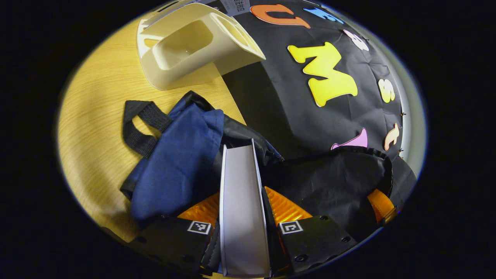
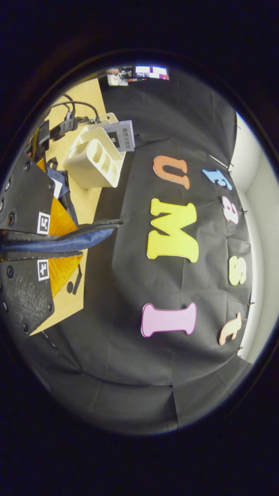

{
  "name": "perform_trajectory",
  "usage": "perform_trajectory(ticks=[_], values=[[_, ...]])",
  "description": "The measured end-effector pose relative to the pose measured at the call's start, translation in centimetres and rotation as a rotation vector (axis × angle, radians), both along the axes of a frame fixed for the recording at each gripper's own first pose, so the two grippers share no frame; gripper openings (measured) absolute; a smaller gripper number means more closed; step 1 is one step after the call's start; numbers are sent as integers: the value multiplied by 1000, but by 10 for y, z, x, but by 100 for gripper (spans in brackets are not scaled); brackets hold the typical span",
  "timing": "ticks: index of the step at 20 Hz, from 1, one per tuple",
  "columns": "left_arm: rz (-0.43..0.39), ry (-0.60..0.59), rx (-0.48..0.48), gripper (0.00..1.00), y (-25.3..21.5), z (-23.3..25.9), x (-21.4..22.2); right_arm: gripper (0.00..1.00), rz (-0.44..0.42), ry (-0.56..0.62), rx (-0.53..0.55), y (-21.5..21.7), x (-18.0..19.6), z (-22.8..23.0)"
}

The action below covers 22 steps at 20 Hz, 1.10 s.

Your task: Open the schoolbag, grab two books from the bookshelf and put them into the schoolbag.

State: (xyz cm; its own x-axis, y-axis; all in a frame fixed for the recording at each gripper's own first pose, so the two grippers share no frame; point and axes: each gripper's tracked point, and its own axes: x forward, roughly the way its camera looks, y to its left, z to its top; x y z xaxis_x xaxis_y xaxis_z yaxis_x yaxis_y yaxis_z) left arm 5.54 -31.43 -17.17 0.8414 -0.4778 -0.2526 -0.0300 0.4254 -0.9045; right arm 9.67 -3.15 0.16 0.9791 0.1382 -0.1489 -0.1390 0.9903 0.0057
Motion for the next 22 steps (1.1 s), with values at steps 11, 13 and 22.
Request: perform_trajectory(ticks=[11, 13, 22], values=[[27, -8, -14, 49, -34, 4, 38, 12, -5, 3, 2, 13, -8, 7], [-19, 6, 2, 50, -47, -1, 34, 9, -15, 9, 8, 13, -9, 6], [-138, 10, 222, 81, -34, -6, 9, 9, -85, 44, 20, -6, -14, -6]])
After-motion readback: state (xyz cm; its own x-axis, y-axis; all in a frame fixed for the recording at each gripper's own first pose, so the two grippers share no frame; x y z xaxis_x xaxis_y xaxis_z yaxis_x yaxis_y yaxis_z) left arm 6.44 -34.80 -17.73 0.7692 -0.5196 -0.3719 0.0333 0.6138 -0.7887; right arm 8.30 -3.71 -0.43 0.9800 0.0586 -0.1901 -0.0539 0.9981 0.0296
